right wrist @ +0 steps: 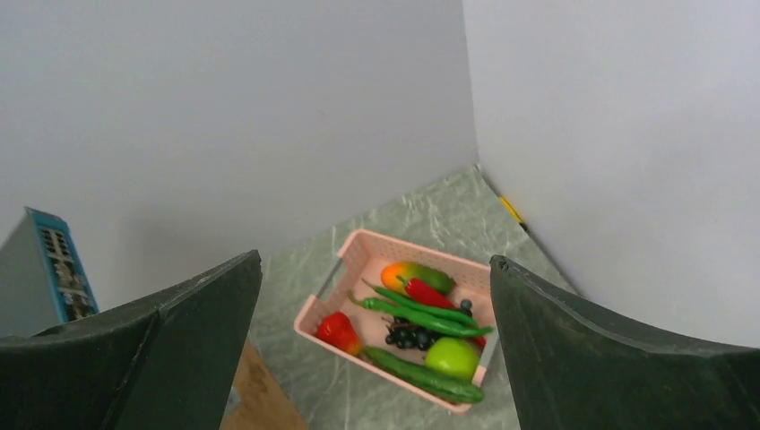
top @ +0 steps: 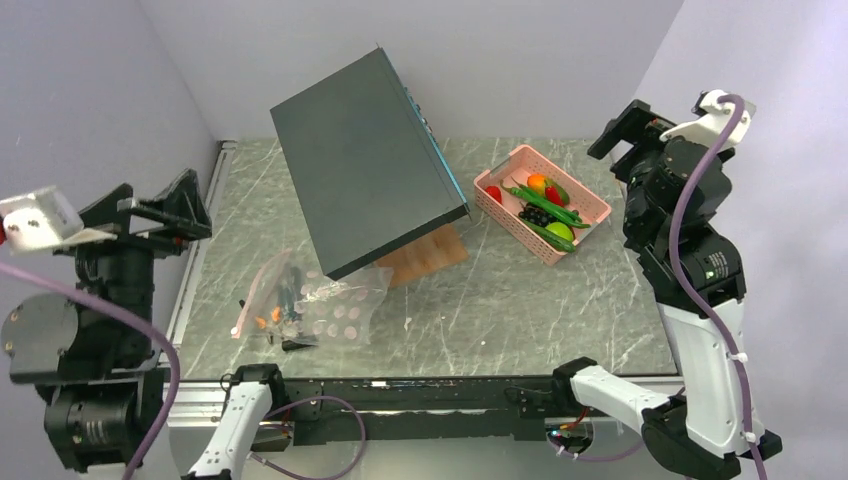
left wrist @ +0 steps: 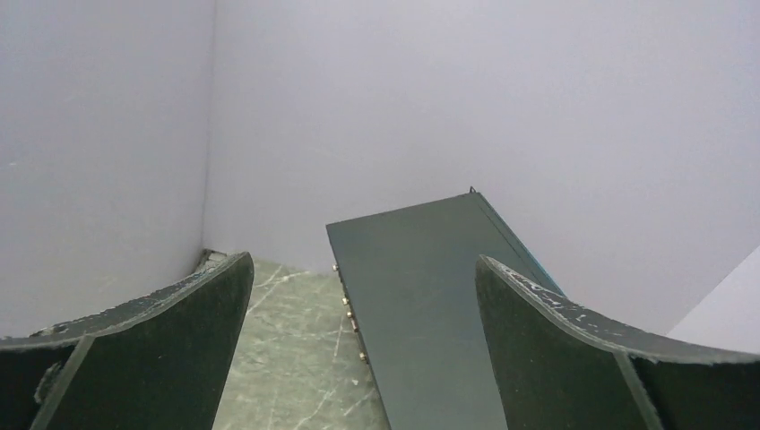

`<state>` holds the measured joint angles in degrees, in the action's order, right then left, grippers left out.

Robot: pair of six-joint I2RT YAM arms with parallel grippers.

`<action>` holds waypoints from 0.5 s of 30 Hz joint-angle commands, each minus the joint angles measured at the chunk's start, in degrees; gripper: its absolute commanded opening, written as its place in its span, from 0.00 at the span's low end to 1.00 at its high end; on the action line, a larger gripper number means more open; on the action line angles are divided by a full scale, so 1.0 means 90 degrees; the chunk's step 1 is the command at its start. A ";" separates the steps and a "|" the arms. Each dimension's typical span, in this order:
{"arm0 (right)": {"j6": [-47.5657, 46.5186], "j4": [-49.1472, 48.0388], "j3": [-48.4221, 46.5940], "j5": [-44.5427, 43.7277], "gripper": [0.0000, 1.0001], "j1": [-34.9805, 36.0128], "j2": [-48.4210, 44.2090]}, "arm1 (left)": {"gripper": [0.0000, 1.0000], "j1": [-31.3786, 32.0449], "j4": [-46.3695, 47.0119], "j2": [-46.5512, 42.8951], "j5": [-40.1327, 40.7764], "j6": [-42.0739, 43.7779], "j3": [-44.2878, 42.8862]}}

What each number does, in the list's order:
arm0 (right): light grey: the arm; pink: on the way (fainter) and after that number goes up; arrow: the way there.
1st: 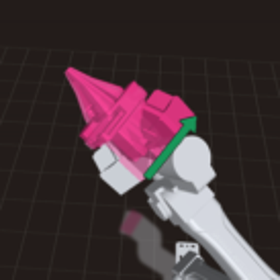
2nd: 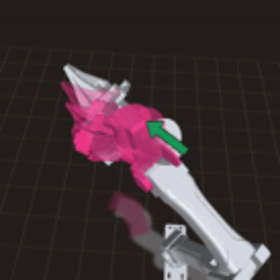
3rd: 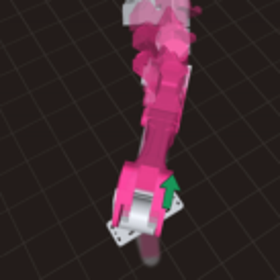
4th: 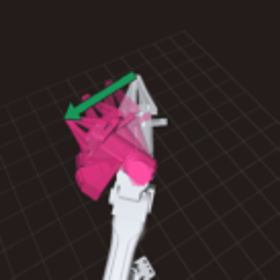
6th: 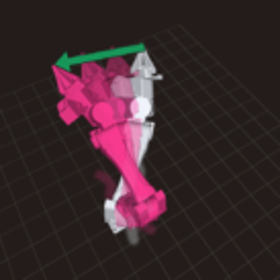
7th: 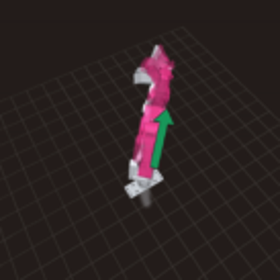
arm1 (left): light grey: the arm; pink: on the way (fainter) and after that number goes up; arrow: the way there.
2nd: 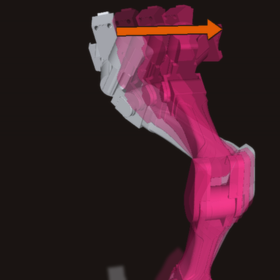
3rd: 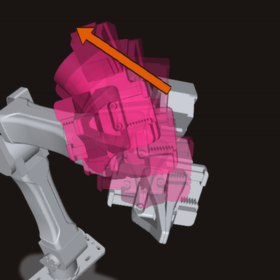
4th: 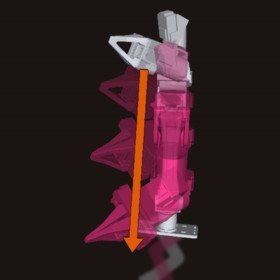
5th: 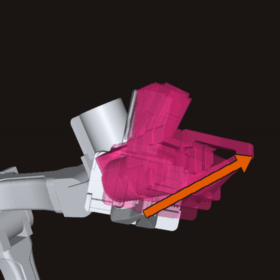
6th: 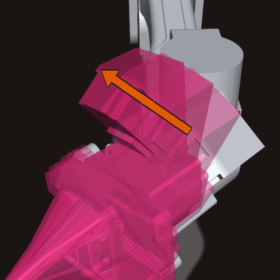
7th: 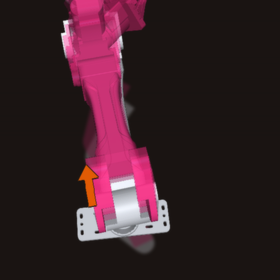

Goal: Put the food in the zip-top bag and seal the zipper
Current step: Pick up the zipper food storage bag at the center of the board.

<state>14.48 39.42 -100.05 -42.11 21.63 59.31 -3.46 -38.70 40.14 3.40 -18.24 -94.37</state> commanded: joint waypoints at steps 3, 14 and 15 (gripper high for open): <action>0.0741 0.0537 0.0465 0.0569 1.00 -0.0011 -0.0086 | 0.99 -0.0024 -0.0718 -0.0072 0.0211 0.0248 0.0183; 0.2069 0.0434 0.3403 0.2945 1.00 -0.0015 -0.1069 | 0.99 -0.0025 -0.1342 -0.1275 -0.0273 -0.0117 0.1817; 0.2120 0.0460 0.3636 0.2998 1.00 -0.0017 -0.1199 | 0.99 -0.0025 -0.1365 -0.1428 -0.0234 -0.0129 0.2001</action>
<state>29.28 44.16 -72.77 -22.28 21.61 52.69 -3.46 -49.08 31.57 2.20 -18.15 -80.18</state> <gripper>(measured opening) 0.996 0.989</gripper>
